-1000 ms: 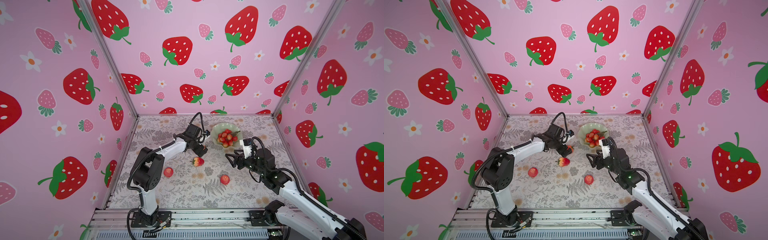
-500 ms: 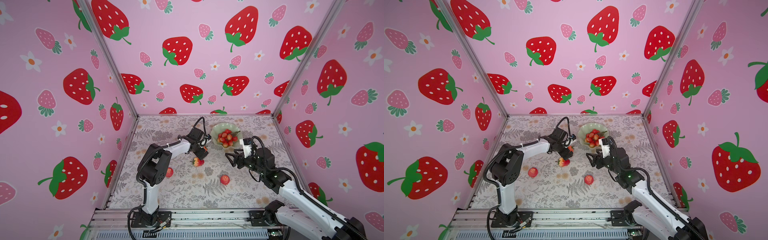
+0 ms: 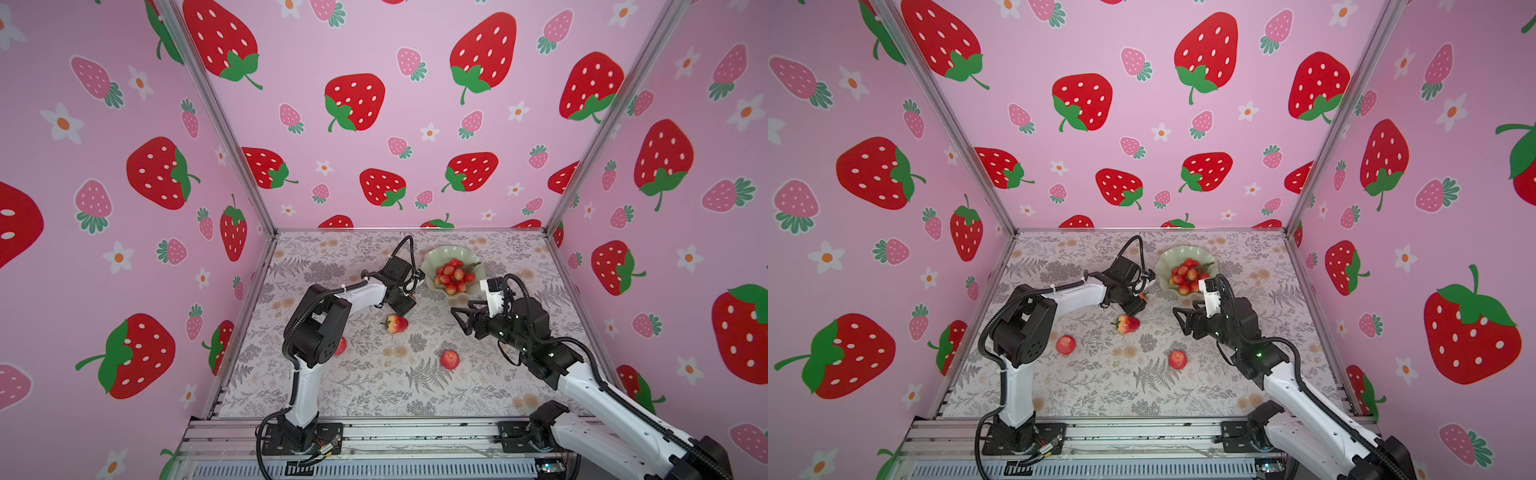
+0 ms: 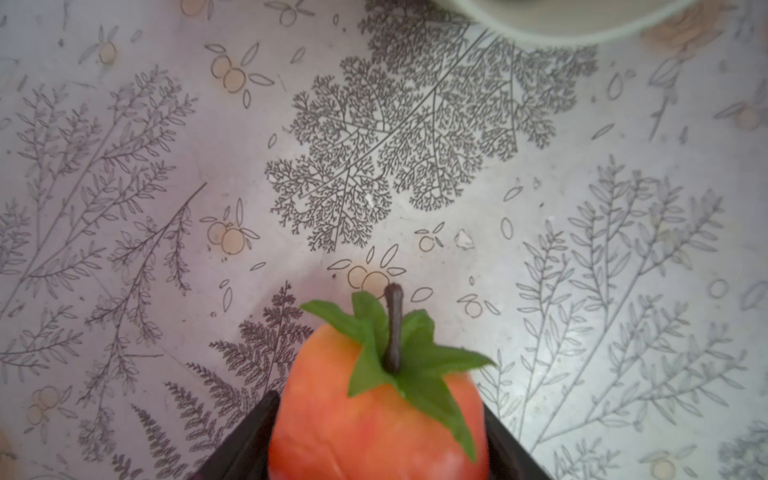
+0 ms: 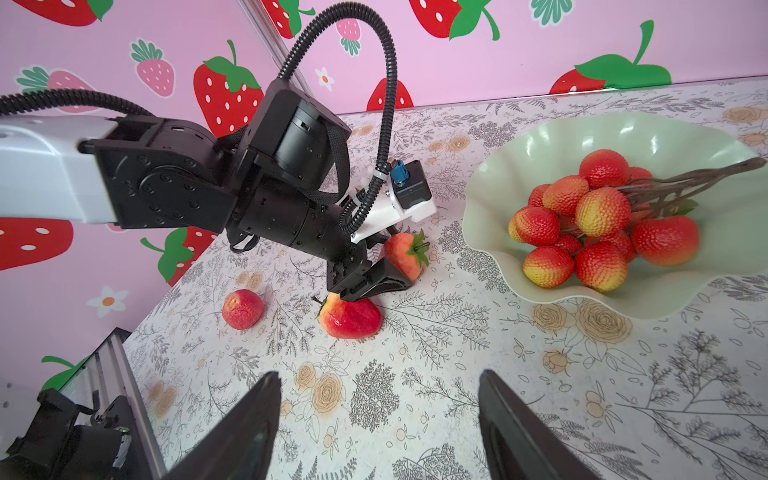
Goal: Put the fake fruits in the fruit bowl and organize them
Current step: 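Grasp the large strawberry with the left gripper and place it in the bowl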
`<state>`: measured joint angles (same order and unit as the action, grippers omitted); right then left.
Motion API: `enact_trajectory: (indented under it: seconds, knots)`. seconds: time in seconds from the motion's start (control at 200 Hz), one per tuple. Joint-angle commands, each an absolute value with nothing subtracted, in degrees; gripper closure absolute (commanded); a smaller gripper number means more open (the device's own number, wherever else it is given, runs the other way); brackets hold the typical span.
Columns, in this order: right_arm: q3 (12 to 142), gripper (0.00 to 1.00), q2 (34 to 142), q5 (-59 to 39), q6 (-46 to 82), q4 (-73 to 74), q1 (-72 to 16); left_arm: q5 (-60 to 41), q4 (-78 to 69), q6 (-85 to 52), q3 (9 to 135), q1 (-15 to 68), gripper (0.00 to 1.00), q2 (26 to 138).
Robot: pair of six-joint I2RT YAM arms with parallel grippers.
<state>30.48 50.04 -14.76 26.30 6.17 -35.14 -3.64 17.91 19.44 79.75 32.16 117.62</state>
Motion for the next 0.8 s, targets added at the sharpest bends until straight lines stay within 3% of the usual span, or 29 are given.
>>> enact_trajectory:
  seconds: [0.0, 0.22, 0.415, 0.565, 0.795]
  knots:
    - [29.9, 0.24, 49.2, -14.4, 26.5, 6.1, -35.3, -4.7, 16.3, 20.3, 80.1, 32.4, 0.35, 115.7]
    - [28.6, 0.22, 47.4, -13.3, 29.5, 6.4, -34.2, -4.4, 13.0, 20.7, 78.3, 32.4, 0.43, 110.1]
    - [28.0, 0.21, 46.1, -16.0, 32.4, 3.4, -25.8, -5.8, 14.1, 18.4, 82.9, 34.7, 0.44, 107.1]
    - [27.7, 0.21, 47.6, -20.0, 32.3, 2.6, -20.7, -5.0, 17.6, 15.2, 93.9, 36.6, 0.44, 113.7]
    - [27.8, 0.21, 48.6, -22.4, 32.2, 1.8, -20.0, 1.8, 22.6, 10.1, 113.5, 38.0, 0.44, 127.8]
